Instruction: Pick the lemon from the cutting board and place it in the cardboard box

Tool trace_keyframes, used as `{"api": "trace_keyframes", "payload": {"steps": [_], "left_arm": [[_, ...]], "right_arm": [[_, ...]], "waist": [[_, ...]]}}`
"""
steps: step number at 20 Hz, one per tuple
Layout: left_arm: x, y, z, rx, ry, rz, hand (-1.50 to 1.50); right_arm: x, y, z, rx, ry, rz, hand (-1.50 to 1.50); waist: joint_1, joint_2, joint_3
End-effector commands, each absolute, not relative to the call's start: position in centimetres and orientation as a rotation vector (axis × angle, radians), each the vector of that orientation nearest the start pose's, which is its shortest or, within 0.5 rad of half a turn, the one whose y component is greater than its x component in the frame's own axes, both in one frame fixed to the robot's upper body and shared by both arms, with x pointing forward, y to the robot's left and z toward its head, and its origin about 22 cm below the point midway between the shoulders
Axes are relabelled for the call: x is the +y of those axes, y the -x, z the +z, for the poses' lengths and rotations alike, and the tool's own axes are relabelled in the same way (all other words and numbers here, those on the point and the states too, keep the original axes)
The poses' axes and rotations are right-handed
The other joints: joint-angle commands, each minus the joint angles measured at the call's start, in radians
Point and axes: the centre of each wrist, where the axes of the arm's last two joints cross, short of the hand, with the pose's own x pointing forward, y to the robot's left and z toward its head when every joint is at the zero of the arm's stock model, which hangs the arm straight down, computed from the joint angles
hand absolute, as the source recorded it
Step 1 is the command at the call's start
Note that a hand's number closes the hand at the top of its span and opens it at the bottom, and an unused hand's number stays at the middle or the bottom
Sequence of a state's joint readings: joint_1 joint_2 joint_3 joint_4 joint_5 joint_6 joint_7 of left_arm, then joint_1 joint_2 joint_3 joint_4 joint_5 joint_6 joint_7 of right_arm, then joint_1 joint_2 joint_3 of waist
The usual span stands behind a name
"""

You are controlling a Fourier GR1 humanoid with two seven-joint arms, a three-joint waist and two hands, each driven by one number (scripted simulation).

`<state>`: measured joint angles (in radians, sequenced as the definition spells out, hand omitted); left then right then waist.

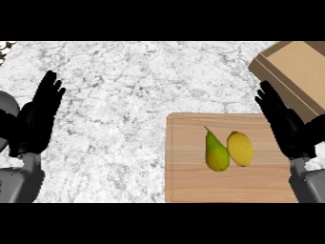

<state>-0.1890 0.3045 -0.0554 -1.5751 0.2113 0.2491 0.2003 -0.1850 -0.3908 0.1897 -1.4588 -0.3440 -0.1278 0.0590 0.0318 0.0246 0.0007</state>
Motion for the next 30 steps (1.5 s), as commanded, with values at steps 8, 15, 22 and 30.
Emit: {"api": "trace_keyframes", "payload": {"steps": [8, 15, 22, 30], "left_arm": [[27.0, -26.7, 5.6, -1.539, -0.140, 0.141, 0.00], [27.4, -26.3, 6.6, -1.553, -0.083, 0.109, 0.00], [25.9, -26.1, 6.3, -1.547, -0.084, 0.095, 0.00], [24.7, -25.4, 5.6, -1.541, -0.060, 0.114, 0.00]], "right_arm": [[-41.0, -21.0, 1.5, -1.352, 0.769, -0.039, 1.50], [-38.7, -19.9, 3.3, -1.631, 0.810, 0.063, -1.50], [-39.6, -18.1, 8.1, -1.321, 0.684, 0.553, -1.50], [-35.0, -19.7, 17.2, -1.195, 0.524, 0.629, -1.50]], "waist": [[-0.070, -0.023, -0.003], [-0.037, -0.027, -0.001], [-0.037, -0.028, -0.004], [-0.034, -0.027, -0.002]]}}
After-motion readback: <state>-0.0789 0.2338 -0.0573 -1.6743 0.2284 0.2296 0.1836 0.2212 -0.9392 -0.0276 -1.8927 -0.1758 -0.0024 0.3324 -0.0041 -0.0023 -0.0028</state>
